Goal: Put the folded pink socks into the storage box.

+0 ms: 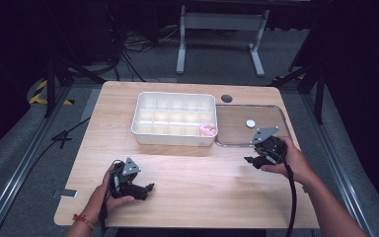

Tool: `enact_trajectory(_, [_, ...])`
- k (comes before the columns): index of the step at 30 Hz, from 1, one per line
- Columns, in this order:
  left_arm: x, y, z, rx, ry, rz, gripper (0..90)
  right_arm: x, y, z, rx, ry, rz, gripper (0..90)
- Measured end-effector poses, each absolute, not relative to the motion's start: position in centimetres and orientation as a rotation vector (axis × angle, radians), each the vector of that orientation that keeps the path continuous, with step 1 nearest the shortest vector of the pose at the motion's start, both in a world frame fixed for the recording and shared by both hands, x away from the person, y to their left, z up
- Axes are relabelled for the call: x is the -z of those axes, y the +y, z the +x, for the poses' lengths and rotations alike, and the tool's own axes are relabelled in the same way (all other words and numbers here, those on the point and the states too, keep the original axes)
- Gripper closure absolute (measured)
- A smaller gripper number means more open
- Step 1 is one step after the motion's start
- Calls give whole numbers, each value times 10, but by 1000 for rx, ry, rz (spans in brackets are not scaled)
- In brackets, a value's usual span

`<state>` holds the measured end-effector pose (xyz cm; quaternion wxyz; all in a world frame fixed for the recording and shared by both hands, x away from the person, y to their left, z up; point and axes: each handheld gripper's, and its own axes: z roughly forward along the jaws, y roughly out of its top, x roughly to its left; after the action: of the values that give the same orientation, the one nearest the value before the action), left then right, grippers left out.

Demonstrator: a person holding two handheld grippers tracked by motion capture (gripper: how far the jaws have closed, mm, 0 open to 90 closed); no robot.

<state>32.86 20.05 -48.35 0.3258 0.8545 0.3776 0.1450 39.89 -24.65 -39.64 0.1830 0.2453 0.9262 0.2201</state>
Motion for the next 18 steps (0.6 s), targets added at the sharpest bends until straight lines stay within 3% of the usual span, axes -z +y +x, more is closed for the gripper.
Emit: enact_trajectory(18, [483, 200, 329, -380, 990, 2240, 23, 420, -264, 381, -635, 2621, 733, 374])
